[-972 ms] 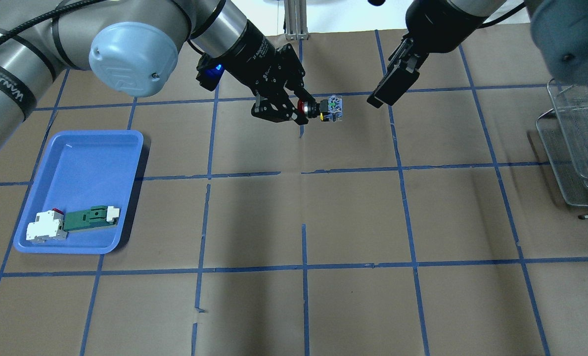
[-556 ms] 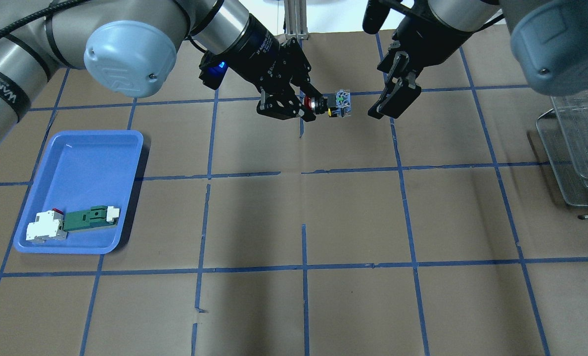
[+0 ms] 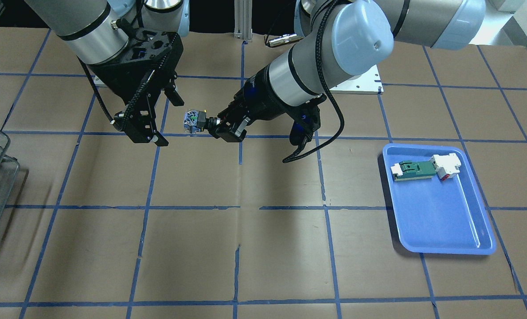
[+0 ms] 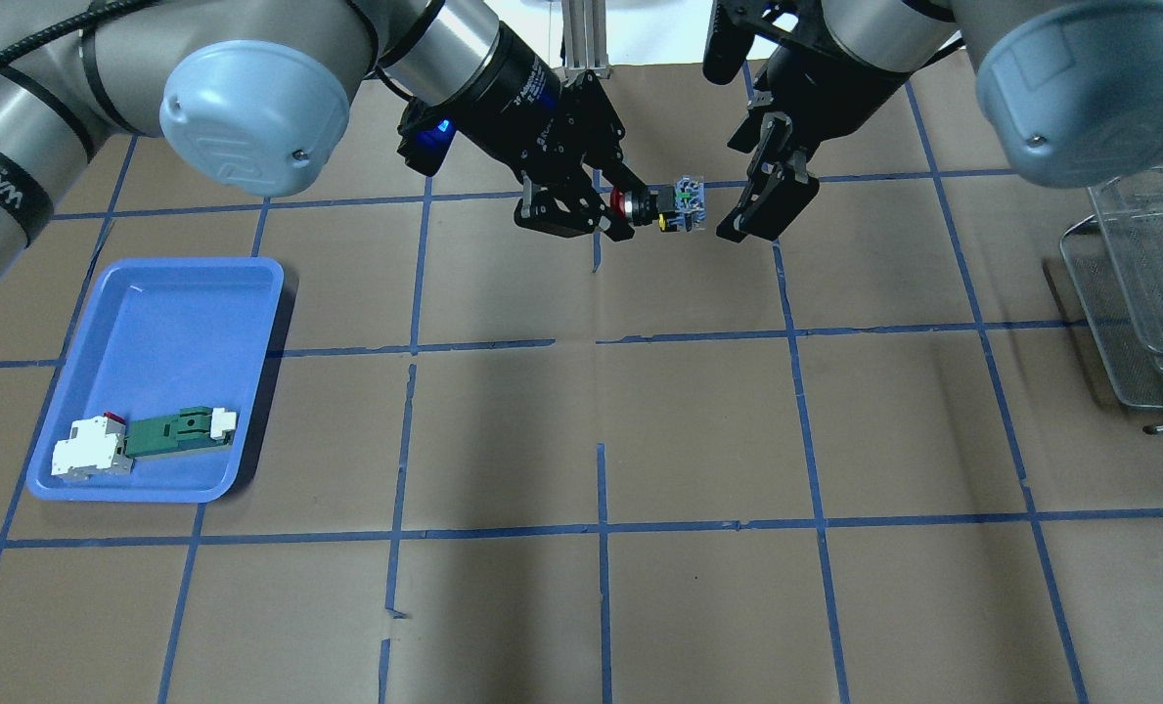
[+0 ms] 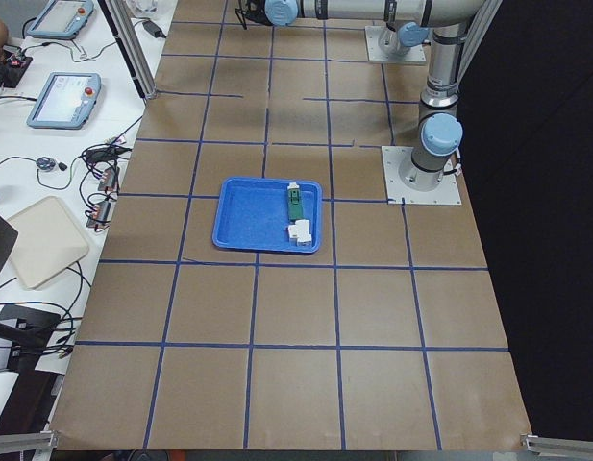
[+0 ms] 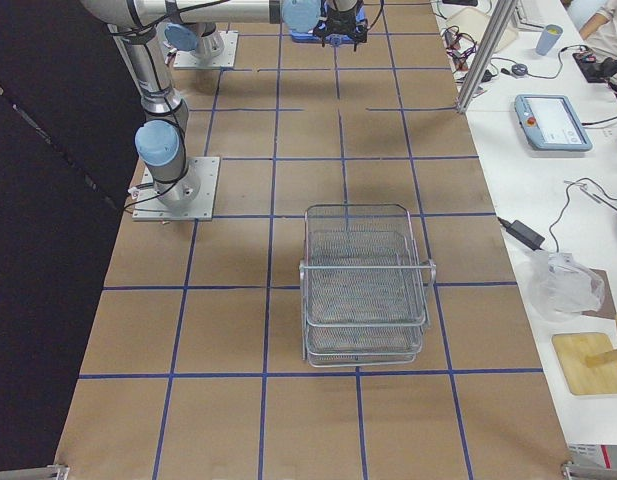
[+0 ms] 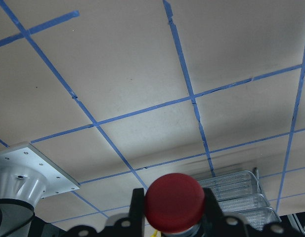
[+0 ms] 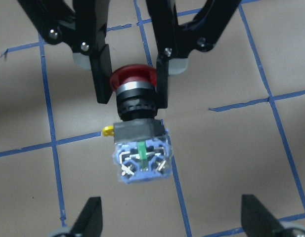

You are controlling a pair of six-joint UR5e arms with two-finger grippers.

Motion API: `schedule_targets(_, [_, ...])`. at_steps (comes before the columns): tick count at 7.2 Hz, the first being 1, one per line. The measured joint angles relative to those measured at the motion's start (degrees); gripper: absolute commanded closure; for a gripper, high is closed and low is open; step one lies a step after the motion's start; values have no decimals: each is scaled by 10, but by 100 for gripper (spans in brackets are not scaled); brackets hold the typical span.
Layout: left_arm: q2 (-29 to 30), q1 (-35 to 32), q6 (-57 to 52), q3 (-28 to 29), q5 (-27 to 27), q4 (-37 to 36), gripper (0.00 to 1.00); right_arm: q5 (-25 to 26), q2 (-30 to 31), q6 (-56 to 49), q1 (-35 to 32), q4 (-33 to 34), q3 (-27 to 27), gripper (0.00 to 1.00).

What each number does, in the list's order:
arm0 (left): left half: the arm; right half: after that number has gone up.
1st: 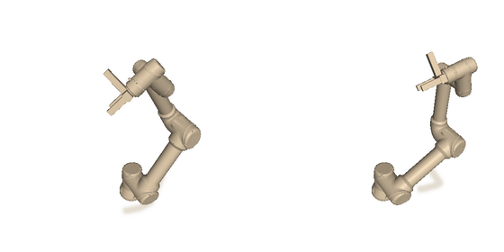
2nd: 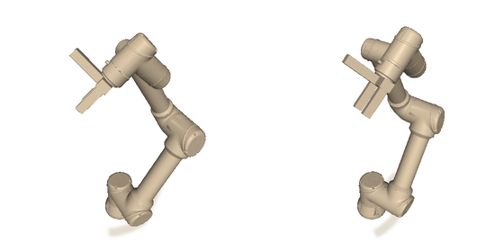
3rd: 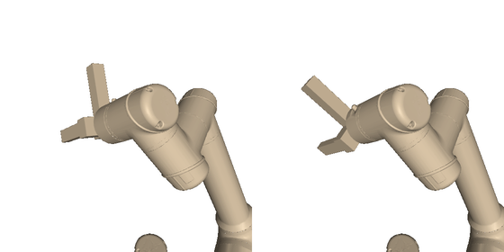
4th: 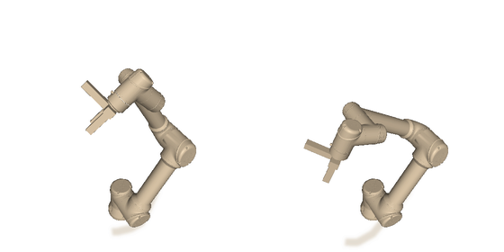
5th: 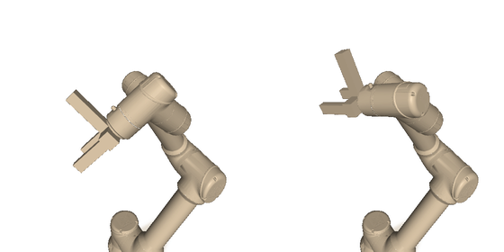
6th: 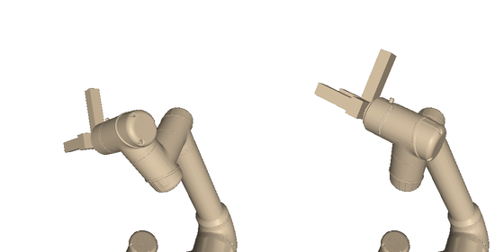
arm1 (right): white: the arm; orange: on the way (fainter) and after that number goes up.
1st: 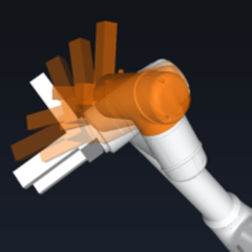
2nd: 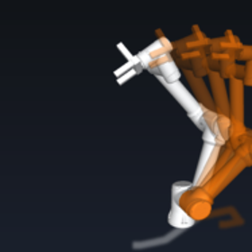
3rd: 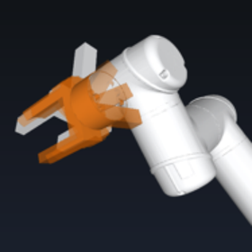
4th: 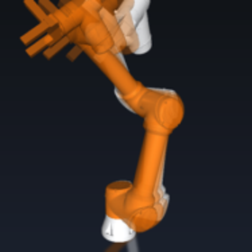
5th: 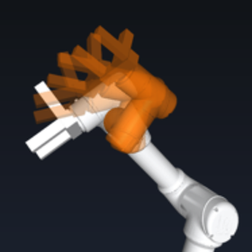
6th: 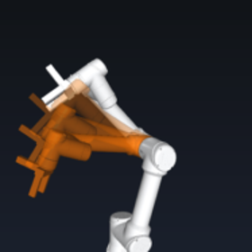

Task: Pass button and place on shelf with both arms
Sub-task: 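Bring the right gripper down onto the button's red head while left holds, then close the right gripper on the red head and open the left gripper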

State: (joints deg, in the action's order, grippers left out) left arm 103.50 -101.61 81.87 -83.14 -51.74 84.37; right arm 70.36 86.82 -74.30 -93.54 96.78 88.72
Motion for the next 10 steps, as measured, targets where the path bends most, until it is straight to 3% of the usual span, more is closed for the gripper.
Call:
schedule_targets(6, [-2, -10, 13, 0, 0, -3, 100, -5, -1, 1, -11, -57, -3, 0])
schedule_targets(10, [-6, -9, 13, 0, 1, -3, 100, -1, -2, -7, -19, -51, -2, 15])
